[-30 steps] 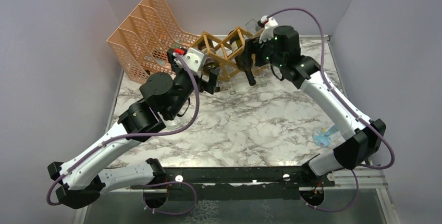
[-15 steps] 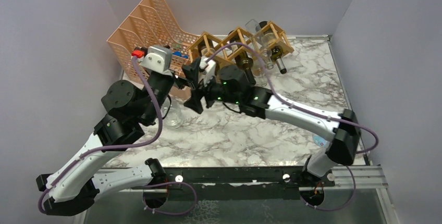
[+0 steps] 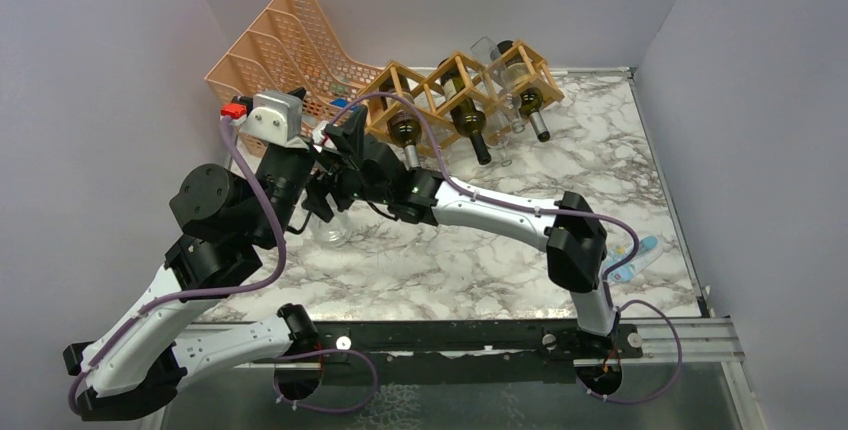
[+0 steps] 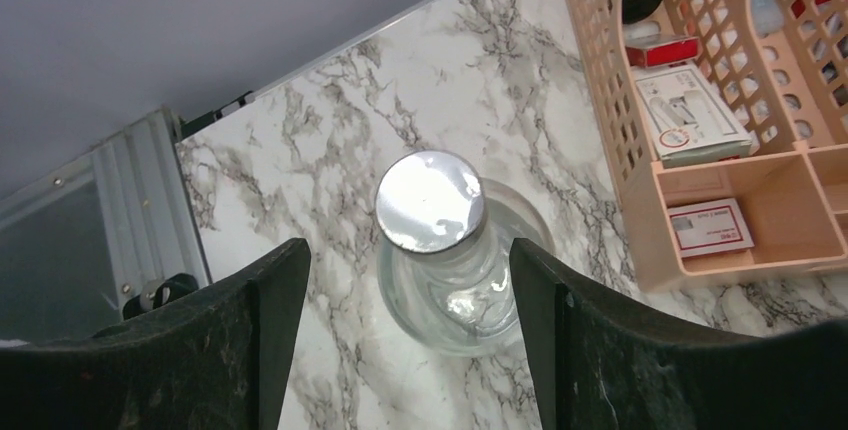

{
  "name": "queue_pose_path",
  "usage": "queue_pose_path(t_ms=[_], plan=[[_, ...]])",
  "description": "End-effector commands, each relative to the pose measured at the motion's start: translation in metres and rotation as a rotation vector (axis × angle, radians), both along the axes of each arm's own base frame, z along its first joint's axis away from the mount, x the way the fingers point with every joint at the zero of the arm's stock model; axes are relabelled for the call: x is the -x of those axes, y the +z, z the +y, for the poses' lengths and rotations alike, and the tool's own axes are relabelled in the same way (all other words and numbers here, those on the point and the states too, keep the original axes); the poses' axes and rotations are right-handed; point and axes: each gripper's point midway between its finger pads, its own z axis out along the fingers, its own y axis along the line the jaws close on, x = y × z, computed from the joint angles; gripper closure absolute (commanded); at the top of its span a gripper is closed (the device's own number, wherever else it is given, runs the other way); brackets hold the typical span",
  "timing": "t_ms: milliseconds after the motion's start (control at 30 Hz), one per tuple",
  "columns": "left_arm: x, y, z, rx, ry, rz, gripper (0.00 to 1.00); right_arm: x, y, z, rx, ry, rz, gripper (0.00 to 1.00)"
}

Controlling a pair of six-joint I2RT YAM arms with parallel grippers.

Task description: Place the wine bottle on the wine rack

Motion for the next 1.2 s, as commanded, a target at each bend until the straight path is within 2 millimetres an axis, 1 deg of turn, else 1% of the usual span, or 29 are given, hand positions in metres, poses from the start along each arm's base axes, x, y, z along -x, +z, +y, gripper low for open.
queue_pose_path(t_ms=[0,67,200,333,400,467,567,700,800,900,967,1000,1033,1167], plan=[[0.000,0.003,0.010,0.016,0.037,-0.003,0.01,-0.017,0.012,0.014,-0.029,-0.054,-0.065,0.26],[0.000,0.004,0.012,0.016,0.042,-0.005,0.01,-0.023,0.008,0.018,-0.022,-0.068,-0.078,0.29],[0.001,0.003,0.014,0.016,0.049,-0.002,0.01,-0.024,0.002,0.021,-0.011,-0.055,-0.104,0.40],[0.000,0.002,0.014,0.014,0.049,0.002,0.01,-0.021,-0.004,0.020,-0.005,-0.030,-0.119,0.64],[0.000,0.001,0.013,0.013,0.048,0.005,0.01,-0.020,-0.006,0.016,-0.006,-0.036,-0.127,0.75],[0.000,0.000,0.012,0.013,0.047,0.008,0.01,-0.019,-0.006,0.008,-0.011,-0.041,-0.139,0.84],[-0.001,0.000,0.013,0.001,0.058,0.008,0.01,-0.013,-0.011,-0.009,-0.012,-0.052,-0.156,0.91],[-0.004,-0.003,0.017,-0.010,0.084,0.014,0.01,-0.004,-0.023,-0.040,0.012,-0.079,-0.177,0.97],[-0.006,-0.005,0.015,-0.016,0.093,0.020,0.01,0.006,-0.018,-0.067,-0.003,-0.114,-0.203,0.99],[-0.010,-0.011,0.007,-0.037,0.082,0.037,0.01,0.020,-0.025,-0.089,0.011,-0.105,-0.173,0.99],[-0.015,-0.020,-0.002,-0.064,0.076,0.066,0.01,0.029,-0.034,-0.105,0.018,-0.103,-0.146,0.99],[-0.020,-0.027,-0.008,-0.083,0.078,0.086,0.01,0.035,-0.045,-0.116,0.031,-0.105,-0.130,0.99],[-0.022,-0.033,-0.009,-0.098,0.088,0.104,0.01,0.039,-0.050,-0.125,0.034,-0.109,-0.118,0.99],[-0.039,-0.068,-0.029,-0.201,0.108,0.188,0.01,0.053,-0.060,-0.156,0.032,-0.127,-0.082,0.99]])
